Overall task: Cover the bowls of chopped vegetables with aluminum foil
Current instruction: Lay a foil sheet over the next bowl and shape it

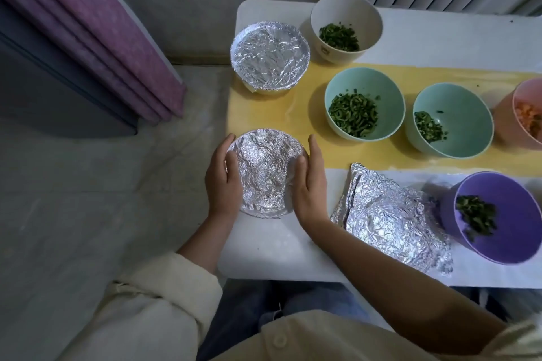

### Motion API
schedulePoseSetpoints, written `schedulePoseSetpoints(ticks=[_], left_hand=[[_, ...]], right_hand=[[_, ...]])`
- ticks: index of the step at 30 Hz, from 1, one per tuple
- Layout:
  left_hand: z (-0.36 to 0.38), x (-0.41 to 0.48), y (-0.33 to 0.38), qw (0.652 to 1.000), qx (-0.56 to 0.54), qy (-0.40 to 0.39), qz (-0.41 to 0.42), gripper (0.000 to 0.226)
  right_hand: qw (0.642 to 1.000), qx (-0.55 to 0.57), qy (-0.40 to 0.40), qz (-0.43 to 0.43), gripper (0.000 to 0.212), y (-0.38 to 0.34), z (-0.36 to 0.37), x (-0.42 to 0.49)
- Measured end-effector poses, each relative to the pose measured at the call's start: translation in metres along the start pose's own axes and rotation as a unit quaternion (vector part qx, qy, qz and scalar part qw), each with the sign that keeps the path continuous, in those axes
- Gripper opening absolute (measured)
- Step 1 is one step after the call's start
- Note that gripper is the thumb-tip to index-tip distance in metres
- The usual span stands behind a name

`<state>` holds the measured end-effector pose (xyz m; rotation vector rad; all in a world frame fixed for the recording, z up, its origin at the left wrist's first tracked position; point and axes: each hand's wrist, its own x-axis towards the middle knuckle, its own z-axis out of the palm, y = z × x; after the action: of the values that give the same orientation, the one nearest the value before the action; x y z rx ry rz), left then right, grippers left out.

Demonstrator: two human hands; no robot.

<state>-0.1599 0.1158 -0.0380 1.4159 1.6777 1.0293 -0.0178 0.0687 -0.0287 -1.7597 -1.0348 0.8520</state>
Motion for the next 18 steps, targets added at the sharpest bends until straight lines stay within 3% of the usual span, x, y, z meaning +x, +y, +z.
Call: schedulePoseSetpoints(ticks=[6,11,18], left_hand=[[0.006,0.008,-0.016,0.999,-0.01,0.003,-0.035,0.035],[0.008,0.009,-0.016,0.995,-0.062,0.0,-0.076,0.032],[0.005,0.021,0.009,0.984,-0.048,-0.15,-0.082,0.035]], right_hand=[[0.99,0.062,0.107,0.068,0.036,0.005,0.021,0.001],[0.978,0.114,0.099,0.144,0.032,0.008,0.018,0.005],[0.976,0.112,0.149,0.117,0.028,0.0,0.0,0.005]])
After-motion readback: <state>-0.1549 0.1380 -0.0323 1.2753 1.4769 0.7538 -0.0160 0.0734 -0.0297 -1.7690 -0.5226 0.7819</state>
